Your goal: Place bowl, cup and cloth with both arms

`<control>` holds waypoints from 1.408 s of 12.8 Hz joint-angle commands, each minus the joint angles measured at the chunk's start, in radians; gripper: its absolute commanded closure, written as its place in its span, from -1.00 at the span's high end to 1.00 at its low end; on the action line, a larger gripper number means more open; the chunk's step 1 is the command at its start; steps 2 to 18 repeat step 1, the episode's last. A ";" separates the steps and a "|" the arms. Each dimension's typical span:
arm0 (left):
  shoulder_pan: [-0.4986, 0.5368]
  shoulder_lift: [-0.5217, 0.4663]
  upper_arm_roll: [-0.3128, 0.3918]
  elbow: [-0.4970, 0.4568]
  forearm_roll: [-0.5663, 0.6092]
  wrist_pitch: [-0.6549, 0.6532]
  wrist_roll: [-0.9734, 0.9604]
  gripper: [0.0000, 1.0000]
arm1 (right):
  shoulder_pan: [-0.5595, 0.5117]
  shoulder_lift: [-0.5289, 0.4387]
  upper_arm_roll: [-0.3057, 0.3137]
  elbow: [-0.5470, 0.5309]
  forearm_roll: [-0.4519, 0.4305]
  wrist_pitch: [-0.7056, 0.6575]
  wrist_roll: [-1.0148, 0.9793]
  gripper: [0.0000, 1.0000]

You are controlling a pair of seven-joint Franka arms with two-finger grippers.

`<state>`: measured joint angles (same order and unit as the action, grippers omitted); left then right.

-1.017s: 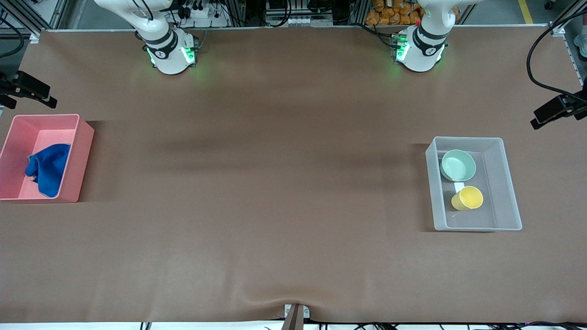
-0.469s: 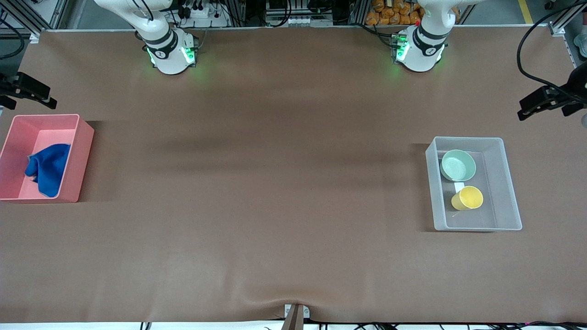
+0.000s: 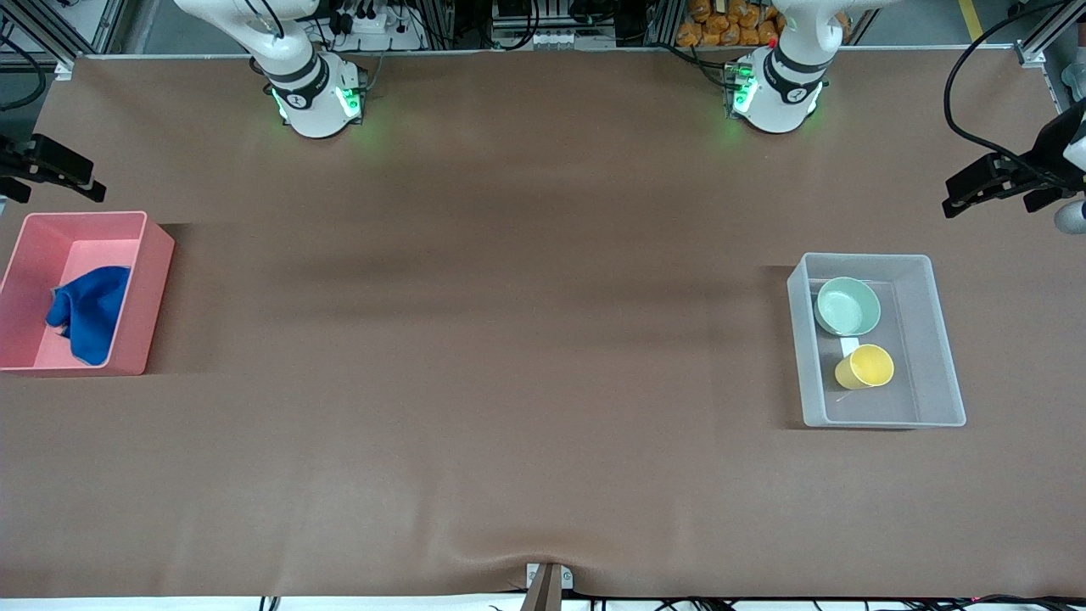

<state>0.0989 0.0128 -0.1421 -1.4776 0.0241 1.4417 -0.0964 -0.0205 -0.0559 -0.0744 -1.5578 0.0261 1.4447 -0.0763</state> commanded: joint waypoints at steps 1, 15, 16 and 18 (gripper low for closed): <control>0.002 -0.016 0.001 0.010 -0.021 -0.035 -0.003 1.00 | -0.004 0.005 0.005 0.015 -0.008 -0.014 0.009 1.00; 0.002 -0.016 0.001 0.010 -0.021 -0.035 -0.003 1.00 | -0.004 0.005 0.005 0.015 -0.008 -0.014 0.009 1.00; 0.002 -0.016 0.001 0.010 -0.021 -0.035 -0.003 1.00 | -0.004 0.005 0.005 0.015 -0.008 -0.014 0.009 1.00; 0.002 -0.016 0.001 0.010 -0.021 -0.035 -0.003 1.00 | -0.004 0.005 0.005 0.015 -0.008 -0.014 0.009 1.00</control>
